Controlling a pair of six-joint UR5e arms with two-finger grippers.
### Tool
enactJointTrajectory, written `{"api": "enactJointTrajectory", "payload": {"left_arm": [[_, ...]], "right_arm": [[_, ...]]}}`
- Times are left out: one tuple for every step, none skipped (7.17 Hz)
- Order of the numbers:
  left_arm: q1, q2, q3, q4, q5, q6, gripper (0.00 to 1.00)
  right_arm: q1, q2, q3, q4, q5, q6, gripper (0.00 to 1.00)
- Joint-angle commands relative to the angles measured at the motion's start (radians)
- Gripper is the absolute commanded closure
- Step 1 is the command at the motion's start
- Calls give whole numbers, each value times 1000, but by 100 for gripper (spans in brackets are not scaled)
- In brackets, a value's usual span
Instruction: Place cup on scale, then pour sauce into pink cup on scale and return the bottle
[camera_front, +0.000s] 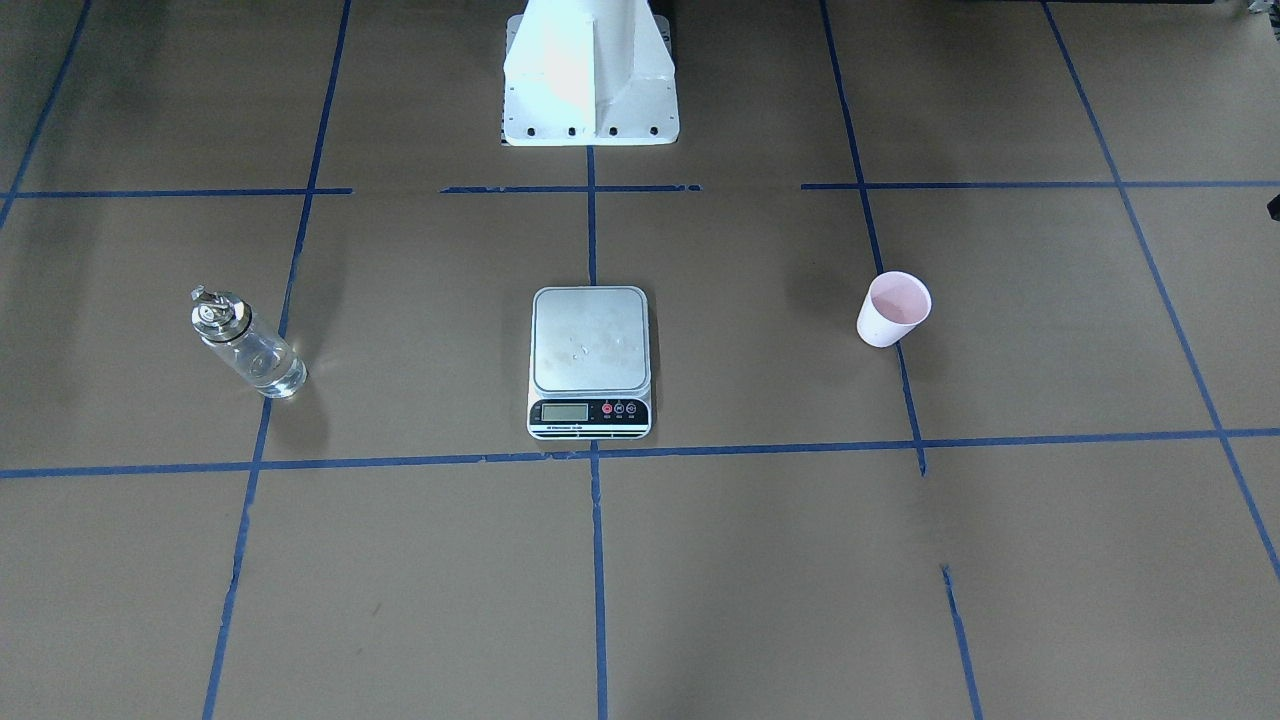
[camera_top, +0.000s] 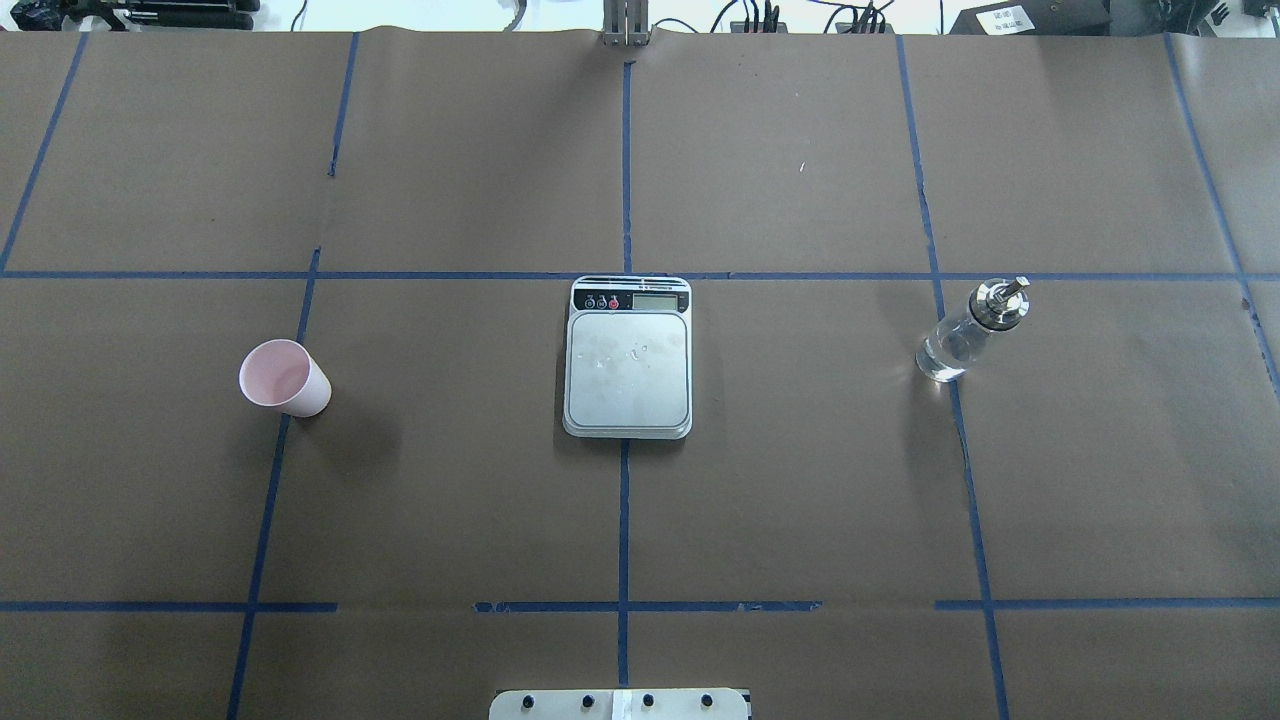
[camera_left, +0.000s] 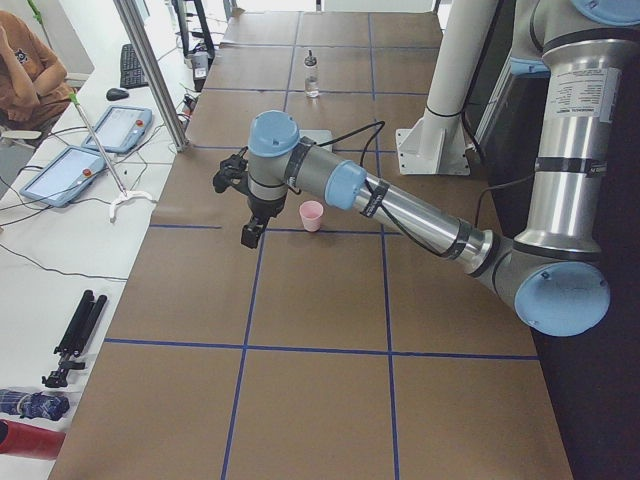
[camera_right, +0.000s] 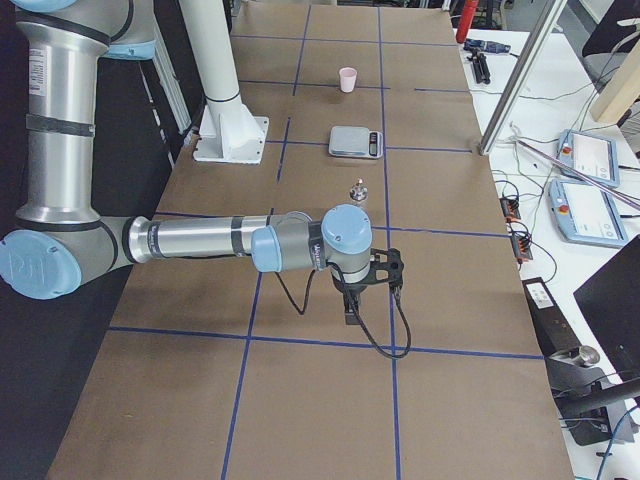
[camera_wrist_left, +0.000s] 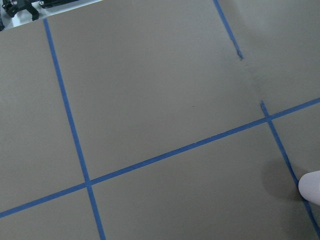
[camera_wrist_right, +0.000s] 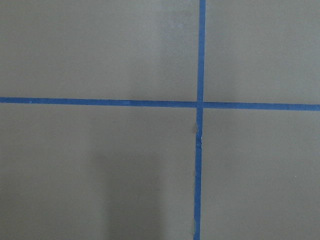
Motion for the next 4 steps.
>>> {"api": "enactJointTrajectory", "payload": {"left_arm": [[132, -22, -58, 10, 3, -163, 0], [181, -25, -98, 7, 6, -336, 0], [244, -22, -165, 9, 64, -462, 0], [299, -22, -187, 7, 92, -626, 0]], "right_arm": [[-9, -3, 2, 5, -6, 3, 0], [-11, -2, -1, 6, -6, 9, 0], [-13, -3, -1, 5, -4, 10, 0], [-13, -3, -3, 5, -4, 9, 0]]}}
